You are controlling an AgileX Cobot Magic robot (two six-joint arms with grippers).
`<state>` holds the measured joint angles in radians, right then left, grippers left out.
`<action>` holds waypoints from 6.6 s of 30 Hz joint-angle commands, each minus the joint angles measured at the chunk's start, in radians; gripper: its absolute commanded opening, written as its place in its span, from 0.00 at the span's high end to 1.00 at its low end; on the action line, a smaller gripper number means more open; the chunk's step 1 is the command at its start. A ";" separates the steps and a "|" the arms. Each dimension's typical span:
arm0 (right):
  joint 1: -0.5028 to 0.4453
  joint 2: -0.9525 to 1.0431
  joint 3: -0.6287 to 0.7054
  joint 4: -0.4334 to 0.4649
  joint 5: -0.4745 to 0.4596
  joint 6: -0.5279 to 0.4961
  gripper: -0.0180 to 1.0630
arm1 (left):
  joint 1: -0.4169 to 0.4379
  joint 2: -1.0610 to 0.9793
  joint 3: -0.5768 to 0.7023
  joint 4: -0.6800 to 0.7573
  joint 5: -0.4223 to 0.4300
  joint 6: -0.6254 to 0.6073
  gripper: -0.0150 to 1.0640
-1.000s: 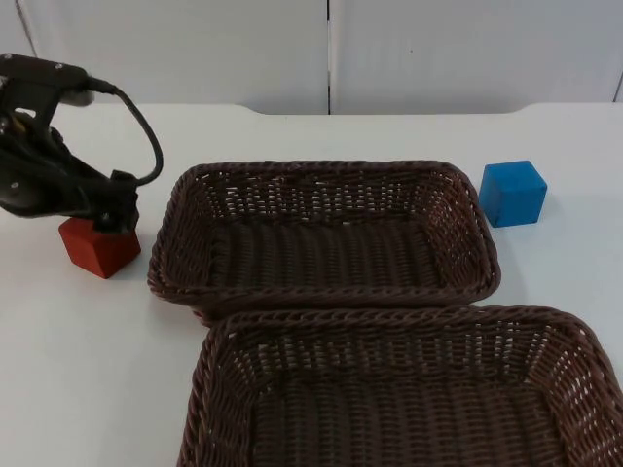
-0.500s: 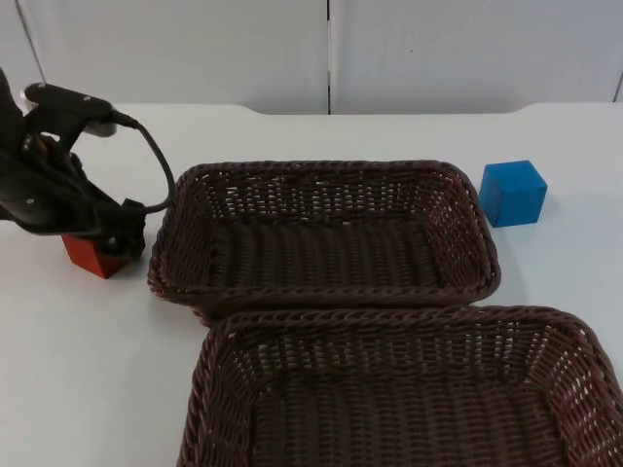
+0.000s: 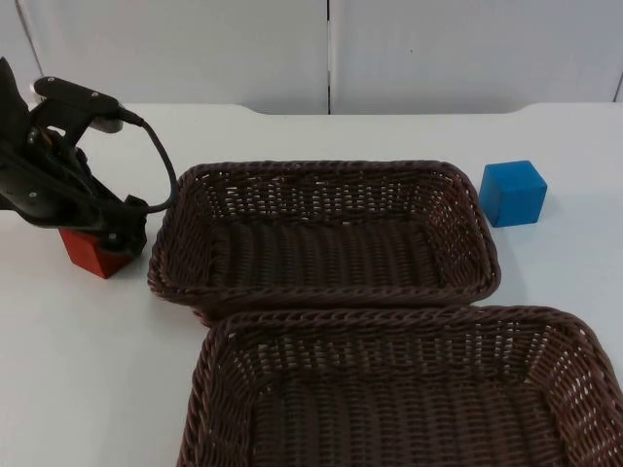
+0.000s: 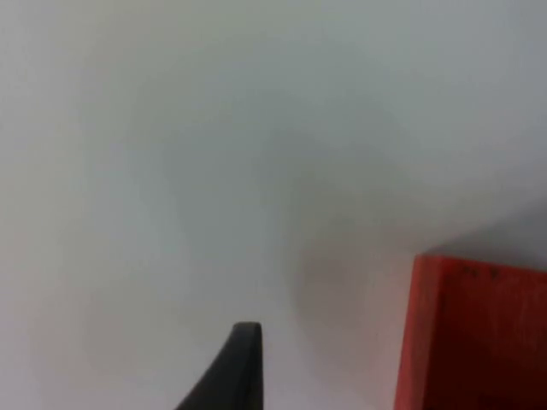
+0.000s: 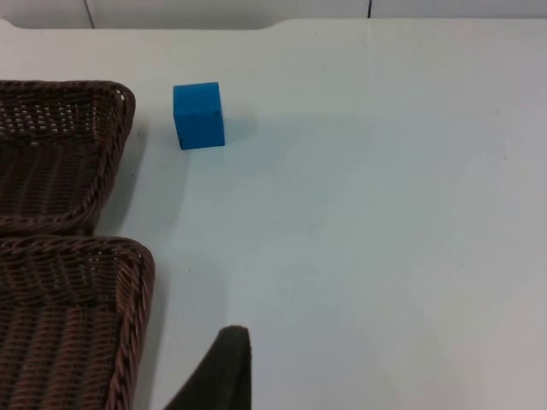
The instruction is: Pick up one cube with the left hand and place it into the upper basket. Pick up one cube with the right hand and place it into the lower basket.
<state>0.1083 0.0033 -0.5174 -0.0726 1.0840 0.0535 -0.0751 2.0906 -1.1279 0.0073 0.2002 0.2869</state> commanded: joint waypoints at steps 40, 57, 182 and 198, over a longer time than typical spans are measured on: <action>-0.007 -0.003 0.001 -0.004 -0.006 -0.002 0.01 | -0.005 -0.428 -0.005 -0.027 0.187 -0.162 0.99; -0.007 -0.003 0.001 -0.004 -0.006 -0.004 0.01 | -0.005 -0.479 -0.005 -0.025 0.231 -0.162 0.99; -0.007 -0.003 0.001 -0.004 -0.006 -0.004 0.01 | -0.429 -0.280 -0.035 -0.055 0.028 -0.138 0.01; -0.007 -0.003 0.001 -0.004 -0.006 -0.004 0.01 | -0.424 -0.510 -0.033 -0.068 0.100 -0.138 0.01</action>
<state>0.1083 0.0033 -0.5174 -0.0747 1.0840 0.0499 -0.4959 1.6072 -1.1585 -0.0486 0.2884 0.1514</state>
